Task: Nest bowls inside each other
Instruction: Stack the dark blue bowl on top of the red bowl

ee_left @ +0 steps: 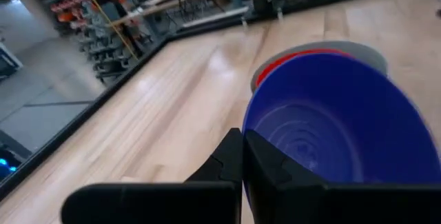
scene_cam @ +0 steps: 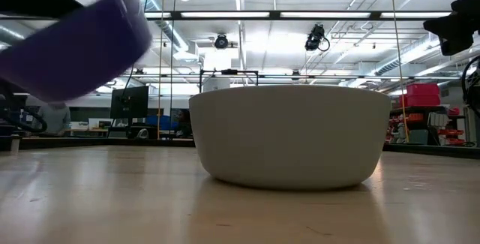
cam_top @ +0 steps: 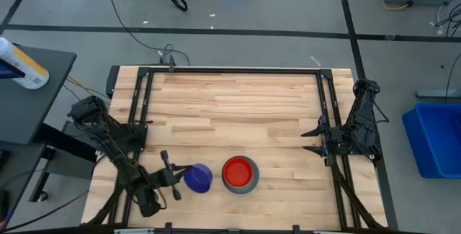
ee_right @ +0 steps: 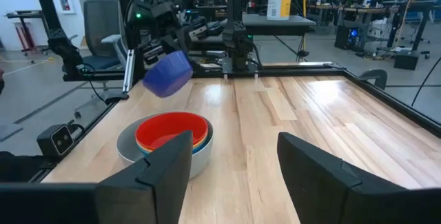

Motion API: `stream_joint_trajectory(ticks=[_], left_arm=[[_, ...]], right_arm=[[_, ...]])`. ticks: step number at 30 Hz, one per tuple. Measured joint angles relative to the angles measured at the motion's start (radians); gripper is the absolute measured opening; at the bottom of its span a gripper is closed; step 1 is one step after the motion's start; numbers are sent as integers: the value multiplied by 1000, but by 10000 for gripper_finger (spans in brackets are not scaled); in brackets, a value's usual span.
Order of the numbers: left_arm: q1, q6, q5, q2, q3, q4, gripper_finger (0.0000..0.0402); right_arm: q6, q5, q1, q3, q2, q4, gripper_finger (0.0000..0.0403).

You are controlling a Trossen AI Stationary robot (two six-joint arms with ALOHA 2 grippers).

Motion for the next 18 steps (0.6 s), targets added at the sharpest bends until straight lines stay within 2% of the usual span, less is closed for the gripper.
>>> stream_joint_trajectory(ticks=[4,11,14,18], left_arm=[[78,201,86,0,0,157,4],[200,743,317,0,0,617,4],[267,860,406,0,0,703,4],[377,911,542,0,-1,758,4]], right_arm=[[-3,0,0,0,0,0,212],[-11,0,0,0,0,0,198],[-11,0,0,0,0,0,192],[-11,0,0,0,0,0,185]])
